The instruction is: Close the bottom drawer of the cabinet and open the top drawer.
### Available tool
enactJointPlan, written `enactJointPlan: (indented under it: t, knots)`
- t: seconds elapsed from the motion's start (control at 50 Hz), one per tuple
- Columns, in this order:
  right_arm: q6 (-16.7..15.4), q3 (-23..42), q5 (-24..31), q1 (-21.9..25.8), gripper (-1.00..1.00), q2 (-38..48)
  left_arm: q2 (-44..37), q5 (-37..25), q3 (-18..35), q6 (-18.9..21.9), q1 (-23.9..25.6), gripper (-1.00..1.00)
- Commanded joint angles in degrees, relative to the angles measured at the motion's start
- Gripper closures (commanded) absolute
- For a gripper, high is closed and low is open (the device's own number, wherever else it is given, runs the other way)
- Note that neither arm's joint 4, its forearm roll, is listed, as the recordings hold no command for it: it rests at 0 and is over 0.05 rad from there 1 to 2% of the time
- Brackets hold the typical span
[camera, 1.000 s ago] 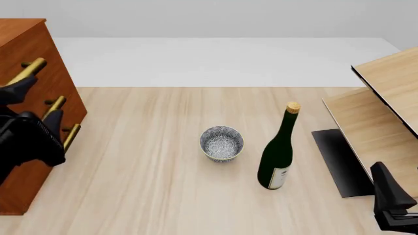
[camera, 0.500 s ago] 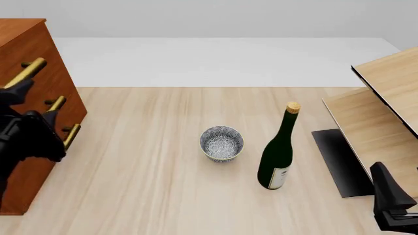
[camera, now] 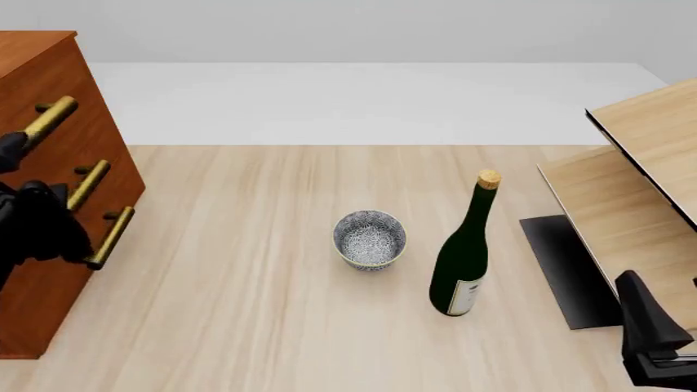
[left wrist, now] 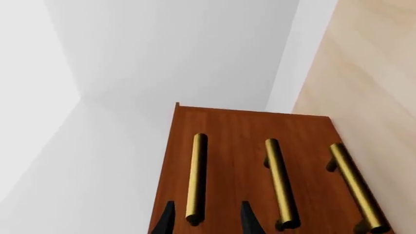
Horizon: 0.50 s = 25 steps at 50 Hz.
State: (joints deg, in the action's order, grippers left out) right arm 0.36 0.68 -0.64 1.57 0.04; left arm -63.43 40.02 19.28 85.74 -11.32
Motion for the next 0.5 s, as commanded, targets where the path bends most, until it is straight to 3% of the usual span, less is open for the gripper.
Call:
enactJointPlan:
  t: [0.02, 0.5]
  knots:
    - [-0.19, 0.02, -0.02, 0.20, -1.00, -0.01, -0.25, 0.02, 0.63, 0.40, -2.12, -1.00]
    - [-0.86, -0.12, -0.22, 0.34, -1.00, 0.00, -3.96, -0.39, 4.92, -0.07, -4.32, -1.00]
